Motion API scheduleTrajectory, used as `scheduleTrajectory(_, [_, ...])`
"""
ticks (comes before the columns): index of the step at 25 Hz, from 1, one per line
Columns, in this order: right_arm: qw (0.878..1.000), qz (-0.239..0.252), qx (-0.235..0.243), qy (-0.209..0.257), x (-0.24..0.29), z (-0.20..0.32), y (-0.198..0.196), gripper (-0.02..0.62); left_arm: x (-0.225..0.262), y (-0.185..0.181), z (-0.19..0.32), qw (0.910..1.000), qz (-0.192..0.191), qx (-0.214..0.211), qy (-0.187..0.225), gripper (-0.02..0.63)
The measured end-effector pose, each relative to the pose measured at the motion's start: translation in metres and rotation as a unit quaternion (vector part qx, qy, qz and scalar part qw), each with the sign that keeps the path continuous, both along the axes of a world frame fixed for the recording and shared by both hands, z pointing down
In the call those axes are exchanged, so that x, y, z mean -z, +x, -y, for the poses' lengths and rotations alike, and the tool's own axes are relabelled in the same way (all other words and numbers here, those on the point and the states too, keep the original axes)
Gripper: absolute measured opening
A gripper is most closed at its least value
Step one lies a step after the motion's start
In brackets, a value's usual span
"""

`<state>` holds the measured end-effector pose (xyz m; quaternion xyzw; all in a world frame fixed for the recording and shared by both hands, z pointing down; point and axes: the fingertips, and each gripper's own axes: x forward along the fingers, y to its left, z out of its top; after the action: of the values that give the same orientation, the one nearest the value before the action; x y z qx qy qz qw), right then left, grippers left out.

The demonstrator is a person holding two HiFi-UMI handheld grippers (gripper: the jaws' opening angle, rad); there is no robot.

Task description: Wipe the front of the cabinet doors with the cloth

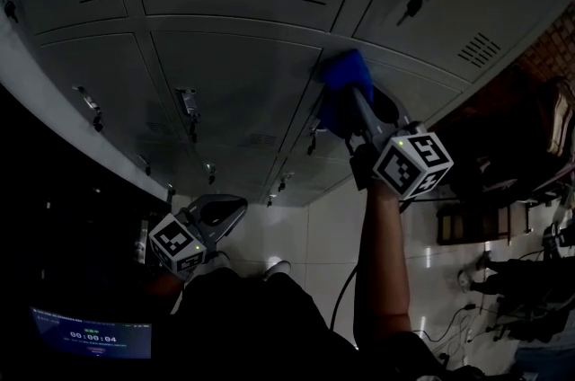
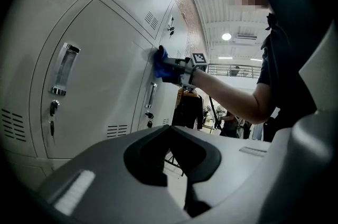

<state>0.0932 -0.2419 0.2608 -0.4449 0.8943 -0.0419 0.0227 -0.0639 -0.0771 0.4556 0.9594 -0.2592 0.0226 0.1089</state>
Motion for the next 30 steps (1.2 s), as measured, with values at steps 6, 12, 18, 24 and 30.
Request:
scheduleTrajectory(6, [1.000,0.005,-0.019,-0.004,-0.003,-0.001,0.027,0.083,0.000,0.010,0.004,1.0000,0.001,-0.010,0.001,0.002])
scheduleTrajectory(12, [0.999,0.006,-0.047,-0.008,-0.007,-0.002,0.066,0.083,-0.001,0.027,0.005,0.9997,0.002,-0.022,0.000,0.002])
scheduleTrajectory(18, [0.997,0.004,-0.075,-0.003,-0.008,-0.002,0.107,0.083,-0.003,0.044,0.007,0.9994,0.004,-0.034,-0.001,0.002])
scheduleTrajectory(24, [0.994,0.008,-0.112,-0.002,-0.007,-0.005,0.152,0.083,-0.004,0.061,0.007,0.9990,0.006,-0.045,-0.002,0.002])
scheduleTrajectory(30, [0.989,0.007,-0.147,0.000,-0.005,-0.006,0.192,0.083,-0.005,0.074,0.008,0.9986,0.006,-0.052,-0.003,0.002])
